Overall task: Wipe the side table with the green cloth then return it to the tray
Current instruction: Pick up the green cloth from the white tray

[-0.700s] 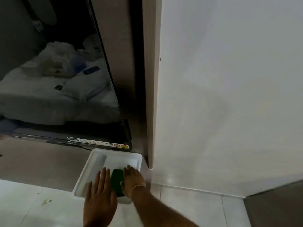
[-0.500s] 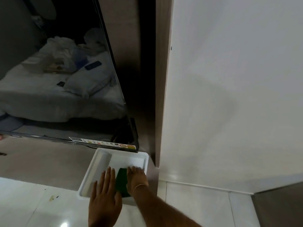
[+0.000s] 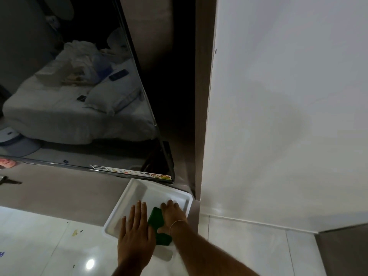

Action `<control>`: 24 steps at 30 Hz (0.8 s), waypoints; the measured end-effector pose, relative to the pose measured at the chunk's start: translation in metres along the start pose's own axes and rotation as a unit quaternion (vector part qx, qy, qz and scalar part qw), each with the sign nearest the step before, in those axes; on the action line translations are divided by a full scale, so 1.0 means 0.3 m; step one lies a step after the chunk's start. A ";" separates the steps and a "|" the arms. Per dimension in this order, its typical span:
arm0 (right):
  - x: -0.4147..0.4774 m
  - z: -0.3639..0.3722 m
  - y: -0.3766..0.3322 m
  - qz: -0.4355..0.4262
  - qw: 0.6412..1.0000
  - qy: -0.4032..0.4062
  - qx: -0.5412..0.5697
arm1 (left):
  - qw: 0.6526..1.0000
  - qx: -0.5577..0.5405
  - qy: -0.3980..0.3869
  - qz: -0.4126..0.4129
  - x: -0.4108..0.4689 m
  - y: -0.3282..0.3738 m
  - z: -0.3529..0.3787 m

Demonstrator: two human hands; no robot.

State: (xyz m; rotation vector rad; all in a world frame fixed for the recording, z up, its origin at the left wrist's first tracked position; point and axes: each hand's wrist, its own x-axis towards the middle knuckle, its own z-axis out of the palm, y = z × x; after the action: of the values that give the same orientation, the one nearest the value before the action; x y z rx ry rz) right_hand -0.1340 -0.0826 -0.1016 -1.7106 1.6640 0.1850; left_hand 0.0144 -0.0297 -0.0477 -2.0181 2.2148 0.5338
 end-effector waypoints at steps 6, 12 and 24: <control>0.034 -0.010 -0.028 0.045 0.999 -0.014 0.027 | 1.000 0.009 0.004 -0.003 0.015 0.010 0.038; 0.010 -0.064 -0.034 0.059 0.984 0.010 0.168 | 0.998 -0.021 0.052 0.006 0.038 0.033 -0.011; -0.326 -0.305 0.159 0.026 0.939 0.118 0.323 | 0.997 -0.055 0.056 0.013 -0.048 0.295 -0.081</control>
State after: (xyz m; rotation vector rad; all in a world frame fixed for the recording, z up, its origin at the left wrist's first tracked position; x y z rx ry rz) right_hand -0.2270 -0.0514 0.0013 -1.2145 1.6864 -0.5137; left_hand -0.0666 -0.0185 -0.0037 -2.1234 2.3277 0.5712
